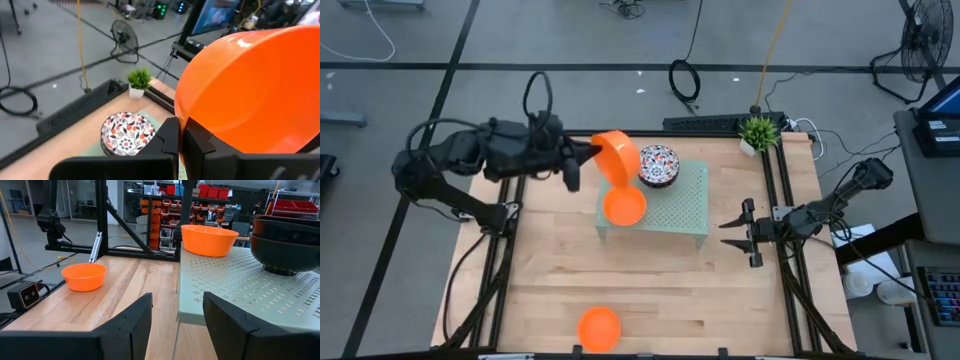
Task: Pick & Place Mini bowls
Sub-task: Stack the right orange bowl on top of the orange bowl on the shelf
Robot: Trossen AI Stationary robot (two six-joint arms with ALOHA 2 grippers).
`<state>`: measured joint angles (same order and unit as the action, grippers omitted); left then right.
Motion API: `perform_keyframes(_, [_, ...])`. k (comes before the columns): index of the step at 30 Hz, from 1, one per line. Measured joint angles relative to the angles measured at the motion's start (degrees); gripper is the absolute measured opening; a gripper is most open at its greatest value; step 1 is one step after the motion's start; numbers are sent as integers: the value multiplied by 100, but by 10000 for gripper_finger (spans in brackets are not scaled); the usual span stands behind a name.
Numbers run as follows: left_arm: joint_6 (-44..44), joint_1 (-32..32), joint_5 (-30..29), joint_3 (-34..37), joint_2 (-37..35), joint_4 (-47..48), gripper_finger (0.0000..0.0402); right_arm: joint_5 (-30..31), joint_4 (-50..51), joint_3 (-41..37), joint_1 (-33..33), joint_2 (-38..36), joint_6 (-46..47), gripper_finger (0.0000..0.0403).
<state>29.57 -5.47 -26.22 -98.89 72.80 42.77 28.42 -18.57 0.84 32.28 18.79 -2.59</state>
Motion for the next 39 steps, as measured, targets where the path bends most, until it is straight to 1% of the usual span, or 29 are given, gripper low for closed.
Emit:
perform_keyframes(3, [287,204,112,0,-10,371,3,0,0,0,1,0,0,162])
perform_keyframes(10, [1224,485,54,0,1,1947,3,0,0,0,0,-1,0,161])
perform_keyframes(15, [1517,570,55,9,197,2545,3,0,2,0,1,-2,0,161])
perform_keyframes(21, [1455,832,126,-4,546,2589,3,0,6,0,-1,2,-1,161])
perform_keyframes(29, [1448,1231,387,9,1025,2996,5,0,18,0,1,2,-1,161])
perform_keyframes(33, [1444,1334,488,9,1194,3213,3,1,-6,0,0,0,-1,161])
perform_keyframes(39, [1300,1326,729,1,1405,3106,7,2,5,0,-1,5,0,161])
